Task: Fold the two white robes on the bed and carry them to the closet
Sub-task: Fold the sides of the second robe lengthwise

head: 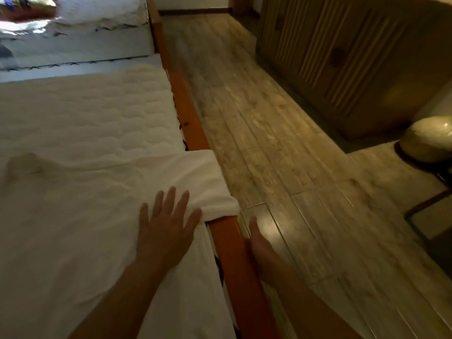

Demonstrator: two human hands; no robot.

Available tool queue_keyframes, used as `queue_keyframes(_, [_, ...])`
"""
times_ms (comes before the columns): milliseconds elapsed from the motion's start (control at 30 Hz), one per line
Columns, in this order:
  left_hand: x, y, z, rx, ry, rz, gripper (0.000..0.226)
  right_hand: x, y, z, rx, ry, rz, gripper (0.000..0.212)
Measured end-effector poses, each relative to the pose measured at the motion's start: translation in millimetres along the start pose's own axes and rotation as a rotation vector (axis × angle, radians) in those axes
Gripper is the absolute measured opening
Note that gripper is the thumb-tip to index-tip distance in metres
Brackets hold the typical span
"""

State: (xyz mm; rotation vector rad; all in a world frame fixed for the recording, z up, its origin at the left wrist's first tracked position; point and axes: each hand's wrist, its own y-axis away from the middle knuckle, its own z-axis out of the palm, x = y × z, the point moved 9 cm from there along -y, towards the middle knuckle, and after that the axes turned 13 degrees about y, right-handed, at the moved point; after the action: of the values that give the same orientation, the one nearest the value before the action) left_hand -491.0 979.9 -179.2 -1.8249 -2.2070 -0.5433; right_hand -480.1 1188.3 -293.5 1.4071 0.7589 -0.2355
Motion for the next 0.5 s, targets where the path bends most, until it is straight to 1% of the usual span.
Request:
queue_keyframes(67, [-21,-31,17,-0.034,-0.017,-0.008,0.090,-26,-30,7,-0.091,-0.156,0.017,0.105])
queue_keyframes(100, [-33,-37,27,-0.049,0.000,-0.018,0.088,-34,-48,9,-0.108,-0.241,0.014,0.103])
queue_keyframes(167, [-44,-38,38,-0.015,0.071,0.009,0.080,-48,-77,12,-0.110,-0.395,-0.006,0.096])
queue_keyframes(200, [-47,-39,43,-0.041,0.095,0.002,0.077,-52,-88,14,-0.116,-0.483,-0.012,0.089])
queue_keyframes(233, [-49,-41,47,-0.075,0.120,-0.010,0.078,-57,-95,14,-0.115,-0.552,-0.023,0.076])
queue_keyframes(267, [-53,-44,48,-0.098,0.144,-0.017,0.081,-63,-99,11,-0.104,-0.629,-0.043,0.058])
queue_keyframes(300, [-55,-47,47,-0.128,0.159,-0.025,0.086,-67,-102,5,-0.055,-0.704,-0.062,0.042])
queue_keyframes(333, [-55,-47,46,-0.154,0.166,-0.024,0.092,-68,-104,-7,0.012,-0.794,-0.086,0.032])
queue_keyframes(400, [-54,-50,45,-0.205,0.171,-0.031,0.100,-70,-104,-43,0.153,-0.989,-0.170,0.031])
queue_keyframes(433, [-53,-49,44,-0.219,0.165,-0.039,0.102,-74,-95,-64,0.225,-1.058,-0.226,0.032])
queue_keyframes(500, [-52,-47,45,-0.248,0.151,-0.042,0.103,-85,-78,-100,0.317,-1.145,-0.315,0.037])
